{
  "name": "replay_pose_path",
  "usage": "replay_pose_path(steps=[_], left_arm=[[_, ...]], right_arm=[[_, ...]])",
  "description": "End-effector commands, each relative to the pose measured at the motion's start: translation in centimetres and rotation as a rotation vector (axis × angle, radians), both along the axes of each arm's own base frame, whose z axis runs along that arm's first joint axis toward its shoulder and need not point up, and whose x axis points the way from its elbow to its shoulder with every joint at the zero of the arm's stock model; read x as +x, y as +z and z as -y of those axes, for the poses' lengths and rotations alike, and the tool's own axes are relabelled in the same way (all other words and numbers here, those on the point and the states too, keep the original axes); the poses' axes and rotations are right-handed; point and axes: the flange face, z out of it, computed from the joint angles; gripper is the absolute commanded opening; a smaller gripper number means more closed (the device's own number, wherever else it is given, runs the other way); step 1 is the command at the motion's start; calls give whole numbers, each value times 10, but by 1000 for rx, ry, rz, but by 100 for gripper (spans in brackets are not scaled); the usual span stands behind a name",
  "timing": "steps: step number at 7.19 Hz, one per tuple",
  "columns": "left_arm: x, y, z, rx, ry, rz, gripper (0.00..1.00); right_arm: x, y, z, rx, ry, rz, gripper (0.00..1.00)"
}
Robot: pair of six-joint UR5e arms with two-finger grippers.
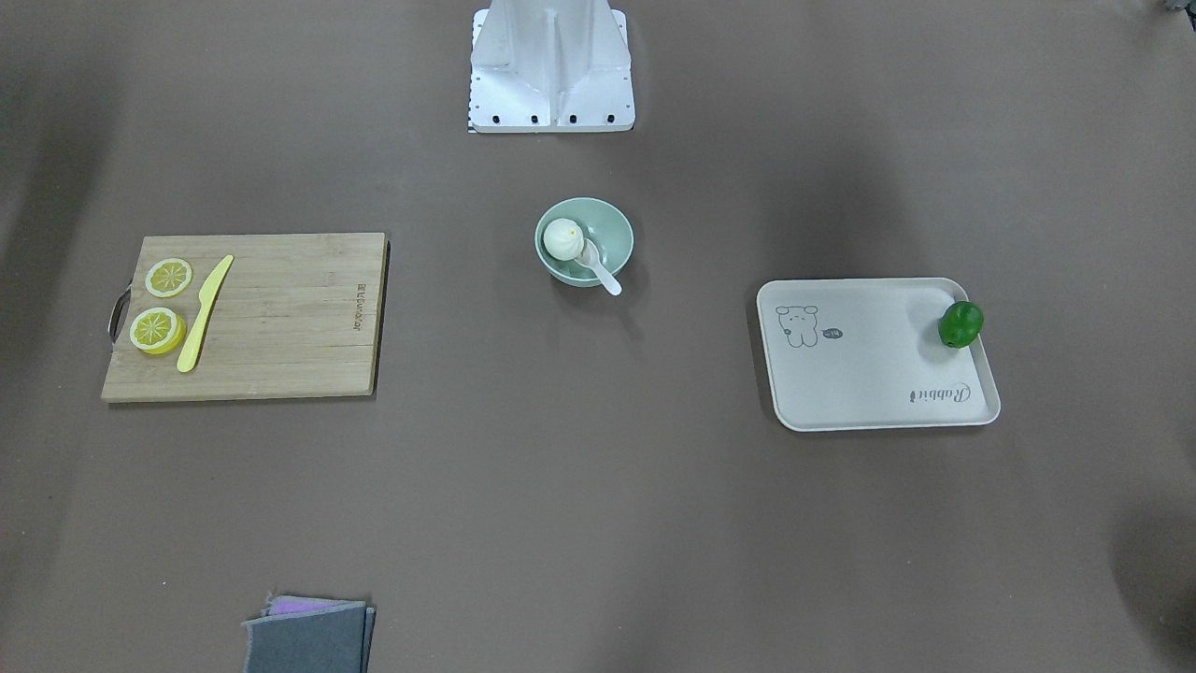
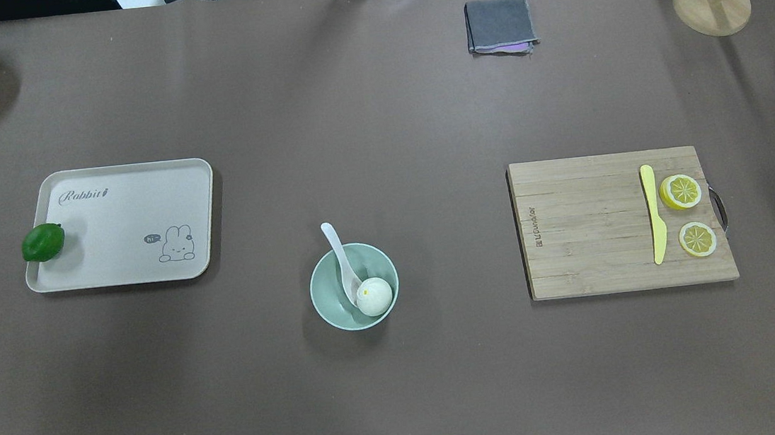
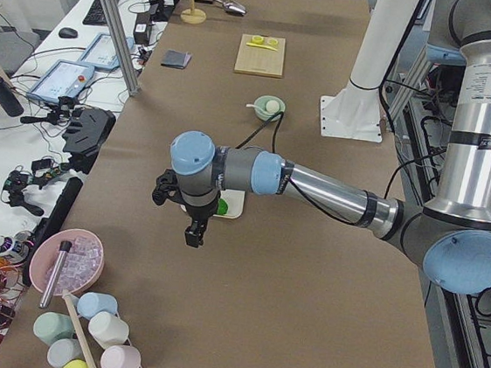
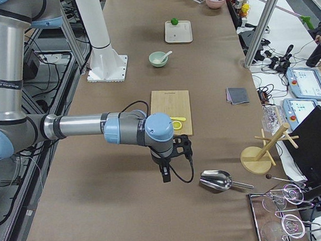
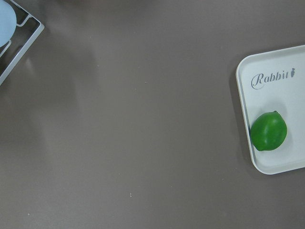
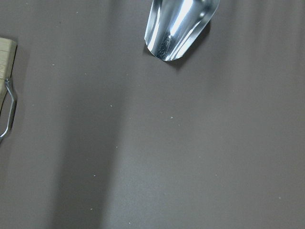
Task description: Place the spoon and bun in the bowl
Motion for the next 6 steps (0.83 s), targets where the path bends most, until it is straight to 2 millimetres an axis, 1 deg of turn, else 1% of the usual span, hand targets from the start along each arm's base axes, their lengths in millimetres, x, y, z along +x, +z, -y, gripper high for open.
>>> replay_pose_path(steps=[1,3,6], left_arm=[[1,-2,-12,6,1,-6,99],[1,3,-13,-7,1,-3,99],[1,4,-14,-8,2,1,99]], right_arm=[[-1,6,-7,-17,0,6,100],[-3,10,-14,-29,1,30,100],[-4,10,-15,-29,1,36,100]])
